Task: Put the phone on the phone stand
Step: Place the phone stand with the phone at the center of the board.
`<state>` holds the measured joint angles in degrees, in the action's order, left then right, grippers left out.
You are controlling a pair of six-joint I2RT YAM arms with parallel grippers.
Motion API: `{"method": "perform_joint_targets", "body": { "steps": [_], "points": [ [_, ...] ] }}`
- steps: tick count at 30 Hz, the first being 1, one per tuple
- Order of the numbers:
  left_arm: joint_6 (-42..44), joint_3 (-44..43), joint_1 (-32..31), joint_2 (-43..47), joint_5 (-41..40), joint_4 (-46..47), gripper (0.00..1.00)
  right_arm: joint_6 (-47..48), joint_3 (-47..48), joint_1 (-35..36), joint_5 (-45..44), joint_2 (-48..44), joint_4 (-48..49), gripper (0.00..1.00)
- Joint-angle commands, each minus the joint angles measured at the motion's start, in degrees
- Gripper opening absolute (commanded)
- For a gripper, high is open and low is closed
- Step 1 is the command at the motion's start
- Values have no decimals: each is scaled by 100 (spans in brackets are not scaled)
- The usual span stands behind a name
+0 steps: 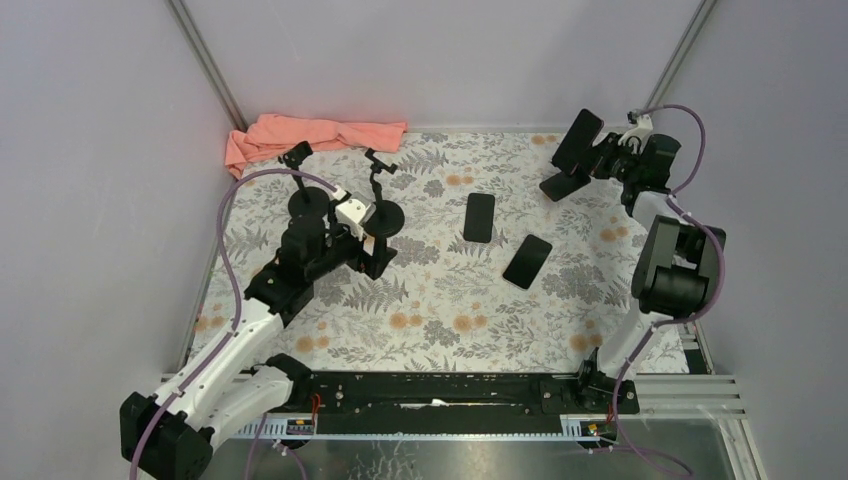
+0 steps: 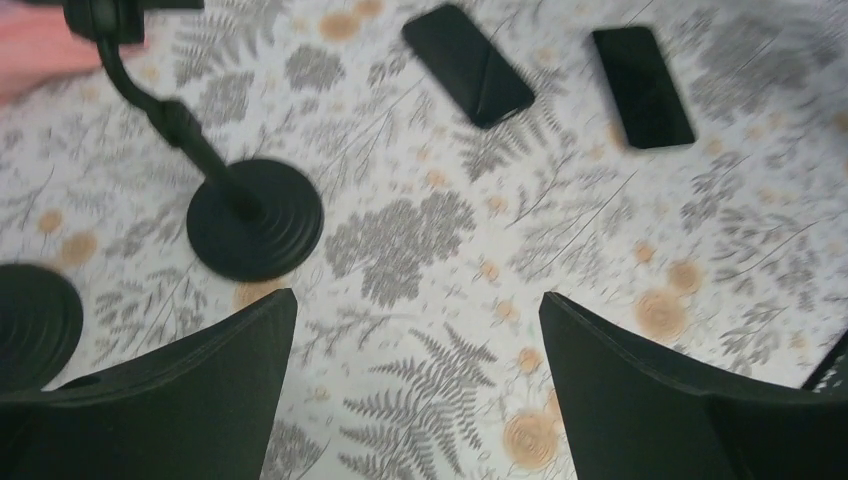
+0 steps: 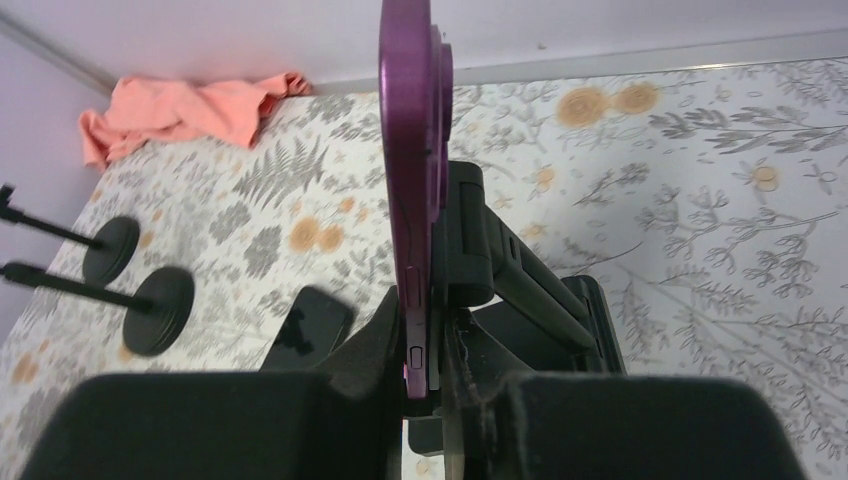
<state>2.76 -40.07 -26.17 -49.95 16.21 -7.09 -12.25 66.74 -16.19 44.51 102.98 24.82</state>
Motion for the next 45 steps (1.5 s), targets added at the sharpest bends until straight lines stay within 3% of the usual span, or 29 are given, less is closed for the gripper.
{"method": "perform_joint_targets", "body": {
  "steps": [1,13,24,30,45],
  "points": [
    [361,6,143,-14,-441,-189,99,-459,763,19,-387,539,1072,0],
    [365,105,423,80,-601,-170,99,-684,1172,19,-570,1484,1235,3],
    [374,136,493,187,-654,-187,99,-651,665,19,-459,1375,1272,21],
    [383,153,496,273,-693,-198,99,-588,428,20,-511,1191,1237,33],
    [370,181,492,482,-681,-183,99,-280,-122,-116,-851,323,618,78]
  ]
}}
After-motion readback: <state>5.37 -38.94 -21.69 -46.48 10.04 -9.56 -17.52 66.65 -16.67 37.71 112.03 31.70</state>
